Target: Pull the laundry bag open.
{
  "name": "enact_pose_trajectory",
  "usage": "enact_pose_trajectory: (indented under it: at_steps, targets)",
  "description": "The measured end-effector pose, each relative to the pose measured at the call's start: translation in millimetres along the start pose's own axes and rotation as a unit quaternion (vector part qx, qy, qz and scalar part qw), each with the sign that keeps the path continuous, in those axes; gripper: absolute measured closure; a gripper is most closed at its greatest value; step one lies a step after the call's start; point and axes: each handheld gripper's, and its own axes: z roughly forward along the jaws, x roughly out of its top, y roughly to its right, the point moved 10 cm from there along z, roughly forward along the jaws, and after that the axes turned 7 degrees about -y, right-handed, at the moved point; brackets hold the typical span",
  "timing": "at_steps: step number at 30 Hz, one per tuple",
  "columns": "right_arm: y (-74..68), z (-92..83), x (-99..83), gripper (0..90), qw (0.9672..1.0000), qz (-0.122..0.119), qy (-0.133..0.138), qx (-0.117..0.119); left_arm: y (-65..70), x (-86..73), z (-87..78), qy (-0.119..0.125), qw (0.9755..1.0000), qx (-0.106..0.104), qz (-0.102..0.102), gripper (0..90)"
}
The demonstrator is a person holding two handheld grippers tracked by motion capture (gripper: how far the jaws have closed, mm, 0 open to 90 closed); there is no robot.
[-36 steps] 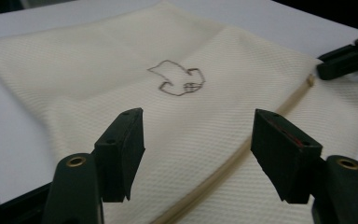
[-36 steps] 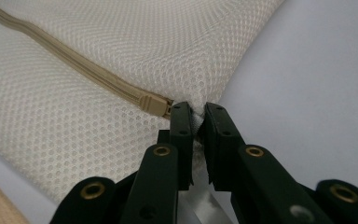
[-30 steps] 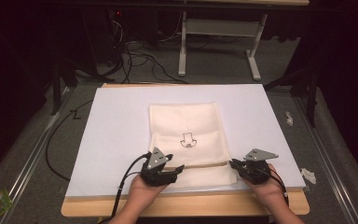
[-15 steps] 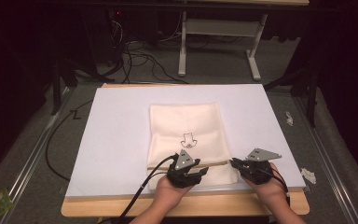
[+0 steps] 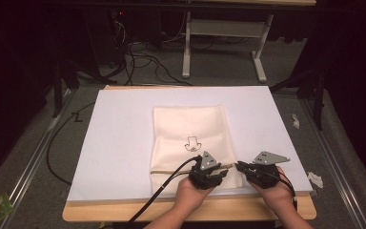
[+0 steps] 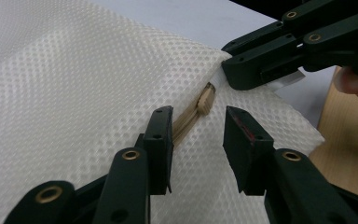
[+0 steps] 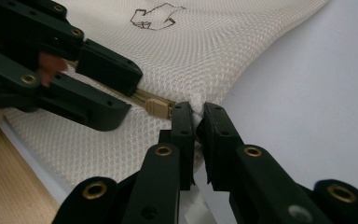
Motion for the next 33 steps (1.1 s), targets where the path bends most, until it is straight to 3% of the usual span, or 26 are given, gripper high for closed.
enact_pose_trajectory:
  at_steps: [9,15,20,24,27,33]
  targets:
    - [-0.6,-4.0,3.9,84.7,0.9999,-0.002,0.011,0.000,10.4,9.0,12.0,0.023,0.9997,0.012,-0.005,73.3]
    - [-0.1,-5.8,5.3,84.7,0.9998,-0.003,0.017,-0.003,12.7,14.4,9.0,0.050,0.9986,0.014,-0.008,86.4]
    - [-0.2,-5.9,5.7,84.7,0.9998,-0.004,0.018,-0.004,12.3,14.2,9.2,0.051,0.9985,0.013,-0.010,86.2]
    - [-1.9,-6.7,6.7,84.7,0.9998,0.000,0.019,0.000,13.0,11.8,13.8,0.045,0.9987,0.012,-0.020,79.1]
    - [-2.5,-7.1,7.0,84.7,0.9998,-0.003,0.019,-0.003,12.5,11.3,14.3,0.045,0.9987,0.018,-0.016,83.6]
    - [-2.4,-7.1,7.5,84.7,0.9998,-0.004,0.022,-0.002,11.0,10.0,11.9,0.040,0.9990,0.008,-0.021,87.0]
